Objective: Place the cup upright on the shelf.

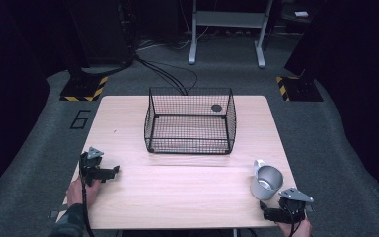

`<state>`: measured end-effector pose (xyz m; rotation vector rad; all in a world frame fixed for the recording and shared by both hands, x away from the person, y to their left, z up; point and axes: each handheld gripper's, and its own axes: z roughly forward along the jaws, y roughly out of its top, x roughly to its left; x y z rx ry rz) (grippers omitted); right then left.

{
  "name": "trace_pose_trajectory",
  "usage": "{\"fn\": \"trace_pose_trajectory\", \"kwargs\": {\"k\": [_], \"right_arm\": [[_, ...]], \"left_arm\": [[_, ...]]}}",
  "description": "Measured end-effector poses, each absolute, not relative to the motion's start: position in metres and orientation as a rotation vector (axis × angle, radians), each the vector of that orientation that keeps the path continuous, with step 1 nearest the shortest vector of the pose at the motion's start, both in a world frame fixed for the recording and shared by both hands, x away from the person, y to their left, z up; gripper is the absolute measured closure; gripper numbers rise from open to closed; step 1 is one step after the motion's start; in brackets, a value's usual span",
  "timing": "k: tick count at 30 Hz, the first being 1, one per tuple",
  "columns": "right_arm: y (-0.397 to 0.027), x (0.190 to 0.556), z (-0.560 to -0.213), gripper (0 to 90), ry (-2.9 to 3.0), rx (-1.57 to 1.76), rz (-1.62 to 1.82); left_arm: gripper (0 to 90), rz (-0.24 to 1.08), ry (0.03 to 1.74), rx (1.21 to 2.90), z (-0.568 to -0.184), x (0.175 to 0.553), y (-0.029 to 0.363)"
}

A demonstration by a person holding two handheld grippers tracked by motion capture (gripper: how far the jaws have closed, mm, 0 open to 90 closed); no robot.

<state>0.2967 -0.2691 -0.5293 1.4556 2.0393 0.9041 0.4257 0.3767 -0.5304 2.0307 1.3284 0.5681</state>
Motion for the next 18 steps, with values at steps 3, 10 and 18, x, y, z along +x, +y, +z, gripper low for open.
{"fn": "trace_pose_trajectory", "kwargs": {"k": [3, 10, 18], "right_arm": [[-0.268, 0.295, -0.521, 0.0, 2.023, 1.487, 0.932], [-0.264, 0.294, -0.507, 0.0, 2.011, 1.49, 0.99], [-0.26, 0.298, -0.487, 0.0, 2.001, 1.465, 1.03]], "left_arm": [[0.3, 0.583, 1.328, 2.016, -0.532, 0.426, 0.376], [0.3, 0.581, 1.329, 2.018, -0.531, 0.426, 0.376], [0.3, 0.58, 1.331, 2.014, -0.532, 0.426, 0.376]]}}
